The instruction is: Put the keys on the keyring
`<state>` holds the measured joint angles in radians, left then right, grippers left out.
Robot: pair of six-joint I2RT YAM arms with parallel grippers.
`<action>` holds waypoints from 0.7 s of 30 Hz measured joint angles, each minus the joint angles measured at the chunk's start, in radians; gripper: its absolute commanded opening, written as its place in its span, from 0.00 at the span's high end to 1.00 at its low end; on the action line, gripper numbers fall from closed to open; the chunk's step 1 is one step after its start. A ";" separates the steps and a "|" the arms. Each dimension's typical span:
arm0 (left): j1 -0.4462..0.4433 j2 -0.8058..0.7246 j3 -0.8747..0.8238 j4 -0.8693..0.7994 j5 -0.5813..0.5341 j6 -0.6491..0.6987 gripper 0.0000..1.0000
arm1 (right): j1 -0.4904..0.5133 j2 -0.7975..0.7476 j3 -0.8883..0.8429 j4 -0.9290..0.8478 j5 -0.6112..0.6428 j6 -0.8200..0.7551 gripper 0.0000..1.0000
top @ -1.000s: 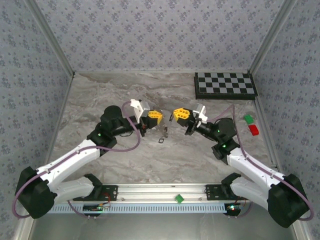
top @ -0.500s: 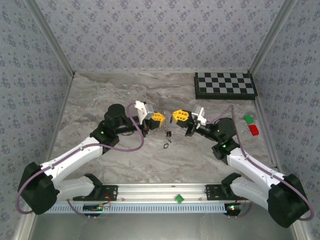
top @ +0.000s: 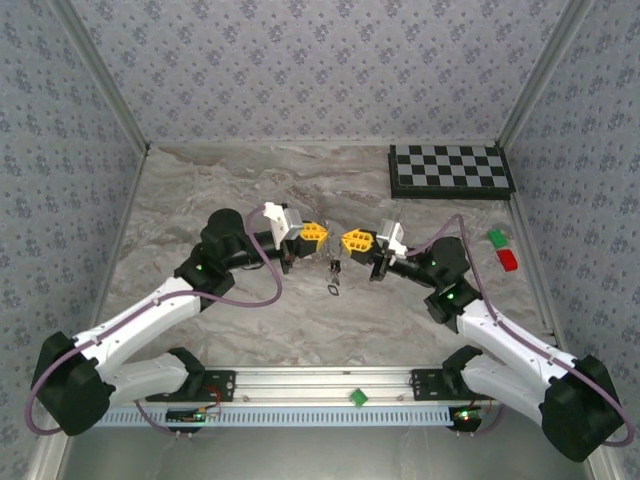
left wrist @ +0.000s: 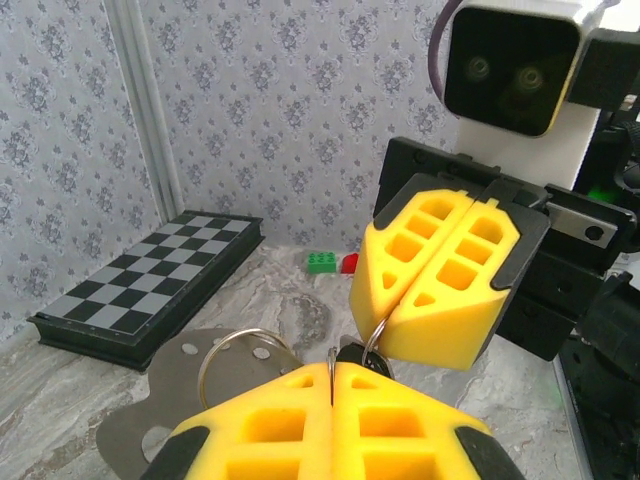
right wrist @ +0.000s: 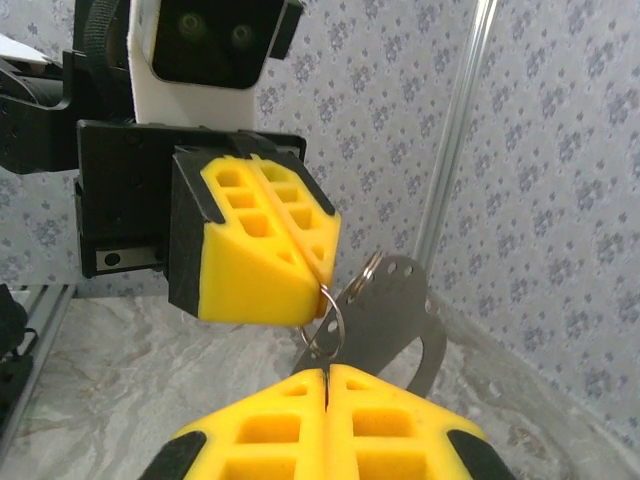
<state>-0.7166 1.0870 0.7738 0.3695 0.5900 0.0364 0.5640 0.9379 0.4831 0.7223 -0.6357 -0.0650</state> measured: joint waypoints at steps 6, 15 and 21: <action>0.000 -0.010 0.000 -0.003 -0.003 -0.024 1.00 | -0.053 0.040 0.031 0.041 -0.063 0.119 1.00; 0.000 -0.046 0.000 0.012 -0.003 -0.106 1.00 | -0.087 0.187 0.032 0.308 -0.139 0.356 1.00; 0.000 -0.048 0.000 0.027 -0.005 -0.144 1.00 | -0.089 0.239 0.039 0.438 -0.163 0.454 1.00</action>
<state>-0.7166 1.0393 0.7738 0.3969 0.5854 -0.1078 0.4755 1.1770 0.5220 1.1606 -0.7982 0.3893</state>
